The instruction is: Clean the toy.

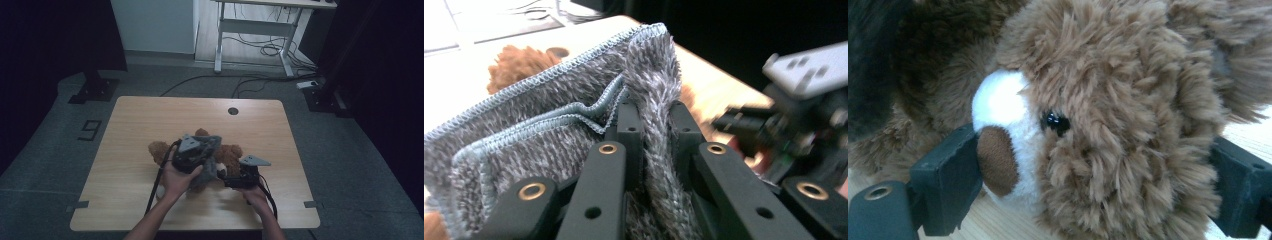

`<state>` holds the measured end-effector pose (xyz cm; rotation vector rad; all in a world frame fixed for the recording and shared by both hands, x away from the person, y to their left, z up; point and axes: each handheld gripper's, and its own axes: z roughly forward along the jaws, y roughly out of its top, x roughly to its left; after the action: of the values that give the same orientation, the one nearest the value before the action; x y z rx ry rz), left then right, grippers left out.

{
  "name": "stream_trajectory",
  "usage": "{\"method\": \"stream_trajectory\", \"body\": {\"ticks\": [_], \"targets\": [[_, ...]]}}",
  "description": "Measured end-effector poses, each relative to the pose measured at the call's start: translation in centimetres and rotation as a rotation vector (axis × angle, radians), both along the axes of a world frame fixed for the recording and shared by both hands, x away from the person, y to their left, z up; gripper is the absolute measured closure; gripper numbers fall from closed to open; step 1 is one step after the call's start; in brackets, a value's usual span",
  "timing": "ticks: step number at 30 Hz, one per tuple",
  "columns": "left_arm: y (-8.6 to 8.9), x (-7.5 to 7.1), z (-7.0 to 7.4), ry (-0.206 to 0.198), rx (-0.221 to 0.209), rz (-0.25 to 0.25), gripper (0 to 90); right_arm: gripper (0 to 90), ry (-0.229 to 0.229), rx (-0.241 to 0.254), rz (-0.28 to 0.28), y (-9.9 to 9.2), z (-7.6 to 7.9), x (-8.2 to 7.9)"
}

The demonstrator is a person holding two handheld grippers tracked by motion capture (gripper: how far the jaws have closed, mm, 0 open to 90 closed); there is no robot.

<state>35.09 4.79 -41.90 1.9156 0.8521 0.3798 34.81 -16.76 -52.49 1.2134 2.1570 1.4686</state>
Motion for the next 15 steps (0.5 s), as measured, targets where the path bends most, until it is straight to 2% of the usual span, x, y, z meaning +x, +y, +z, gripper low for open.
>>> {"method": "stream_trajectory", "body": {"ticks": [2, 3, 5, 6, 7, 8, 9, 11, 12, 13, 15], "targets": [[-1.9, 1.1, 0.2, 0.009, 0.026, -0.011, 79.1, 11.2, -0.008, -0.002, 0.001, 0.0, 0.0, -0.1], [-2.8, 1.8, 0.0, 0.023, 0.029, -0.014, 79.1, 11.5, -0.008, 0.002, -0.001, 0.0, 0.0, -0.1], [-4.3, 3.0, -0.7, 0.051, 0.064, -0.015, 79.1, 11.6, -0.011, 0.0, 0.0, -0.1, -0.1, -0.2], [-5.0, 3.5, -1.2, 0.061, 0.097, -0.008, 79.1, 11.7, -0.013, 0.002, -0.002, 0.0, -0.1, -0.2], [-5.6, 4.0, -2.0, 0.061, 0.156, 0.0, 79.0, 11.7, -0.014, 0.003, -0.004, 0.0, -0.1, -0.2], [-5.7, 4.3, -2.5, 0.068, 0.175, 0.006, 78.9, 12.1, -0.016, 0.004, -0.007, 0.0, -0.1, -0.2], [-5.7, 4.7, -3.1, 0.081, 0.168, 0.009, 78.8, 12.4, -0.017, 0.004, -0.009, 0.0, -0.1, -0.2], [-5.1, 4.9, -3.5, 0.098, 0.13, 0.014, 78.9, 13.0, -0.01, 0.014, -0.02, -0.1, -0.3, -0.1], [-4.8, 4.9, -3.4, 0.1, 0.128, 0.014, 78.9, 13.1, -0.009, 0.014, -0.02, -0.1, -0.3, -0.1], [-4.4, 4.8, -3.3, 0.098, 0.134, 0.018, 78.9, 13.2, -0.012, 0.013, -0.019, -0.1, -0.3, -0.1], [-3.2, 4.5, -3.0, 0.075, 0.189, 0.056, 79.1, 13.1, -0.011, 0.009, -0.021, 0.0, -0.2, -0.1]]}}
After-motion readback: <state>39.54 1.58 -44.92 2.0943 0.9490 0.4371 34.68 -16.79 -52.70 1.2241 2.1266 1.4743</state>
